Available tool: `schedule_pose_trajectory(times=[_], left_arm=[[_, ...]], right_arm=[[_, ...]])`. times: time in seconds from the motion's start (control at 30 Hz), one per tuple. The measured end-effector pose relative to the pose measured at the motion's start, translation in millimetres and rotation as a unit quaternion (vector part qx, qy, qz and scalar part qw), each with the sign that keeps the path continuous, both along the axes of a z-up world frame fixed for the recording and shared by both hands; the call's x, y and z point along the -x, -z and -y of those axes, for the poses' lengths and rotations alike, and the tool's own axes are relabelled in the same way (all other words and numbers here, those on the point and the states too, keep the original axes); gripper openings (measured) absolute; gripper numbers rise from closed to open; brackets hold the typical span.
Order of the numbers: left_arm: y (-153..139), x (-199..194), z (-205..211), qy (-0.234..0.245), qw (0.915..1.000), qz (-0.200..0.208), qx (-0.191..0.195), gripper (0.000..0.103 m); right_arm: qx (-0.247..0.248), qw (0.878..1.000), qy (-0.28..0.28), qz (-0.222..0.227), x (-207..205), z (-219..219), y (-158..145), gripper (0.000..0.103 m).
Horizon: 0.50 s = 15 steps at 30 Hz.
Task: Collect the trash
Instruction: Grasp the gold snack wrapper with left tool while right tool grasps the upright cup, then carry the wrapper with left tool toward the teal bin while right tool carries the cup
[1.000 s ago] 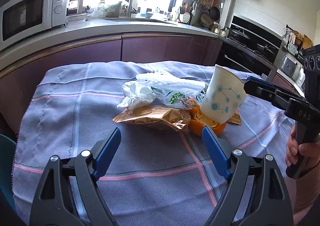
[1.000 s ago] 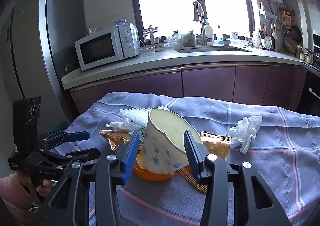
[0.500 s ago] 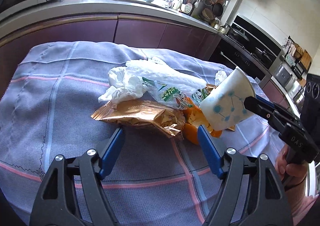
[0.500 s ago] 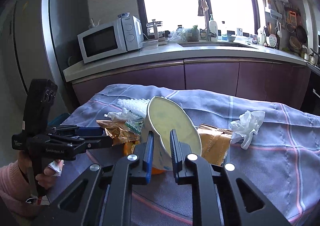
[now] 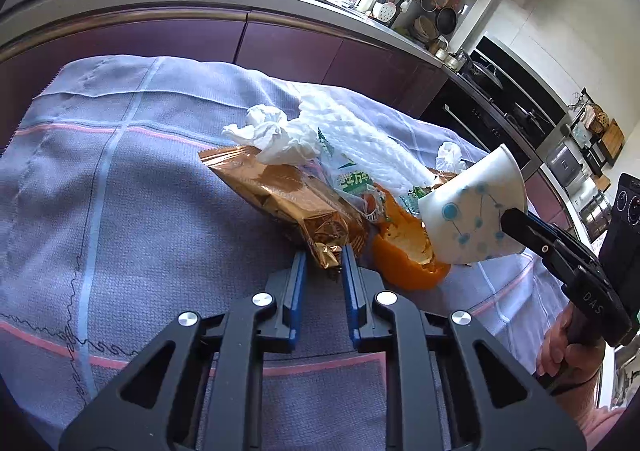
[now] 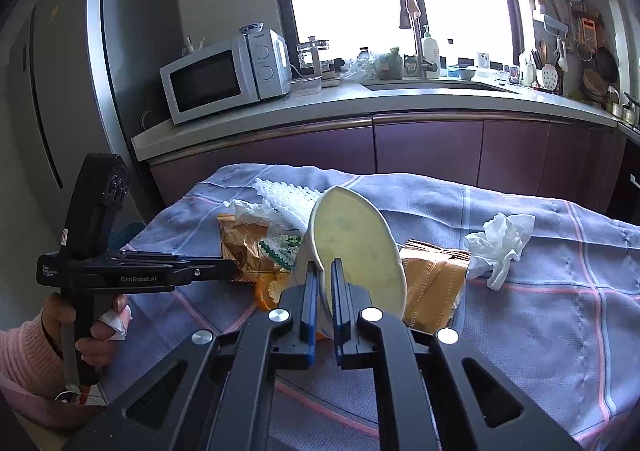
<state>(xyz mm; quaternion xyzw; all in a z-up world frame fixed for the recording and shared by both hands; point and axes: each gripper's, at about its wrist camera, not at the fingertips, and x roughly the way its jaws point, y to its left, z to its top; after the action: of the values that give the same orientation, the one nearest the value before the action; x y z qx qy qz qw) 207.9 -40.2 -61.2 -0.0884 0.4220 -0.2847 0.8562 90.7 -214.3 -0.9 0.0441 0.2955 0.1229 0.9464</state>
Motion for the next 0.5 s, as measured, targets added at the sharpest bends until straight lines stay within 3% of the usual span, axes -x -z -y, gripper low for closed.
schedule_pose_trajectory(times=[0.5], left_arm=[[-35.7, 53.0, -32.0, -0.001, 0.9966, 0.075, -0.032, 0.015]], right_arm=[[-0.023, 0.999, -0.015, 0.031, 11.9, -15.7, -21.1, 0.002]])
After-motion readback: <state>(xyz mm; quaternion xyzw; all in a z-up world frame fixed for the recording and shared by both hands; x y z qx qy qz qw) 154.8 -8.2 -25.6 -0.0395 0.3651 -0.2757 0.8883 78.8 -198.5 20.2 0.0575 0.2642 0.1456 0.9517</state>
